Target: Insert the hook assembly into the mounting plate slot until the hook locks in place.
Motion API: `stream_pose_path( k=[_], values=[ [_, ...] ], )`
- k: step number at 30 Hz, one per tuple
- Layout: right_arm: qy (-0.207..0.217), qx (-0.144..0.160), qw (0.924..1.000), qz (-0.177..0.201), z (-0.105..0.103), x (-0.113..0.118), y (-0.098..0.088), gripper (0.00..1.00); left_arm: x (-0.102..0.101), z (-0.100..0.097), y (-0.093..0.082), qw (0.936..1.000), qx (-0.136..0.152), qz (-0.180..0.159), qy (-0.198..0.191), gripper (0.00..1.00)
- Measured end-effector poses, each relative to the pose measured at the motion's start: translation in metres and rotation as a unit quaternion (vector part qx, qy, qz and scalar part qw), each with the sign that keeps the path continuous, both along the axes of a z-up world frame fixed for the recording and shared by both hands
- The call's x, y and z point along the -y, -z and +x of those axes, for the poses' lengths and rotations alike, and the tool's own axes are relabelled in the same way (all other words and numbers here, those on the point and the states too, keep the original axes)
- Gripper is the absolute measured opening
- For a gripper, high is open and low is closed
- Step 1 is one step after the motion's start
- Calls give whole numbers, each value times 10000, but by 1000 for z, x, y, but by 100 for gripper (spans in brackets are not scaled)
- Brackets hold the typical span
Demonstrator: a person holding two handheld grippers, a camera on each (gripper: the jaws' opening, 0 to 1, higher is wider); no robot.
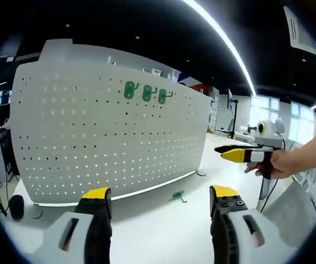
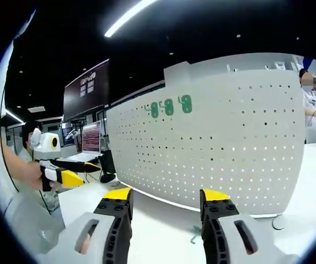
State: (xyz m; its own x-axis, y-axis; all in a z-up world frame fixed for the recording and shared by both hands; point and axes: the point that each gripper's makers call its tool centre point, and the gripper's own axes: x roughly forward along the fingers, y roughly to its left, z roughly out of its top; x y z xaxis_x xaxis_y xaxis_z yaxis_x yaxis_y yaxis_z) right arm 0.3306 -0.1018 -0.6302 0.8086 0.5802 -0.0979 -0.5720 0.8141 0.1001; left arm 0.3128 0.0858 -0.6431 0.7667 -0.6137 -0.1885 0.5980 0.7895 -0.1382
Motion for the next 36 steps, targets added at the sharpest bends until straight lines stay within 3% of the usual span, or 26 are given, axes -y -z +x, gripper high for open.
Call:
stream_pose_path(
  k=[36],
  values=[
    [328, -837, 9955, -315, -36, 30, 55, 50, -8, -12, 22, 9997, -232, 55, -34, 74]
  ],
)
